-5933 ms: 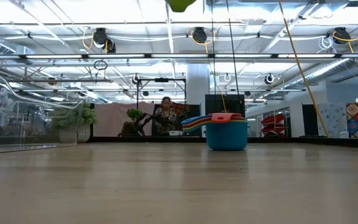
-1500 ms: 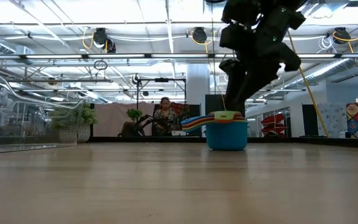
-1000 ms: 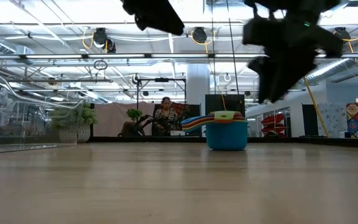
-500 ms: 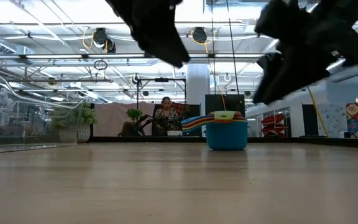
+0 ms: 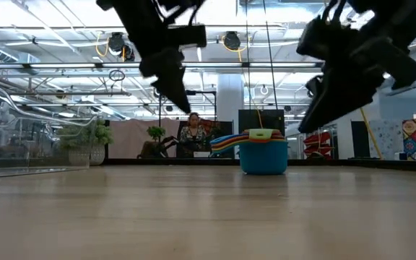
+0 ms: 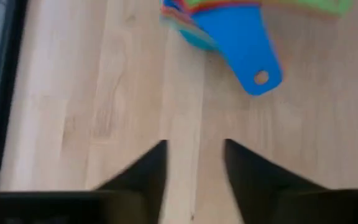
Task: Nest measuring cups in basket
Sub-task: Stack the green measuring cup on top of the red measuring cup
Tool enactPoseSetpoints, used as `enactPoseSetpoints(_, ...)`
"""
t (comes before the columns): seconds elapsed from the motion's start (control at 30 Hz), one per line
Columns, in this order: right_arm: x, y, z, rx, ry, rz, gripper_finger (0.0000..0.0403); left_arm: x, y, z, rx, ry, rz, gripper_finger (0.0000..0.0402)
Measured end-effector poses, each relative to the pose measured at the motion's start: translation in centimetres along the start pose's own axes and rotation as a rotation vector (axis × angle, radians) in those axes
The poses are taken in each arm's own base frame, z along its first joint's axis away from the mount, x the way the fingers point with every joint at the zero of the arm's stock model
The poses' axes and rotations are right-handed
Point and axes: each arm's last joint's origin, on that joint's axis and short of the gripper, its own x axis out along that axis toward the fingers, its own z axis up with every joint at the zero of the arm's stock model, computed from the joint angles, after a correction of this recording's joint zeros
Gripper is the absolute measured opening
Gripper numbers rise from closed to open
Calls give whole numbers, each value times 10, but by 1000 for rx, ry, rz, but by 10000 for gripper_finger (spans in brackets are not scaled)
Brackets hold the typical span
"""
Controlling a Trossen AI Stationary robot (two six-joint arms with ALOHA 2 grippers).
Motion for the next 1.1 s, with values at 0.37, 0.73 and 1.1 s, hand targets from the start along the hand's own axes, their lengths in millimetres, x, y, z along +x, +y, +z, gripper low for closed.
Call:
enactPoseSetpoints(0.37, 8, -3, -14, 237, -153, 31, 1, 37, -3, -6, 42, 80, -95, 4)
enactPoseSetpoints(0.73, 10, -8, -17, 269, -130, -11, 0, 47, 10, -2, -5, 34, -72, 2)
enactPoseSetpoints(1.1, 30, -18, -23, 256, -72, -72, 0, 64, 16, -2, -17, 24, -81, 1)
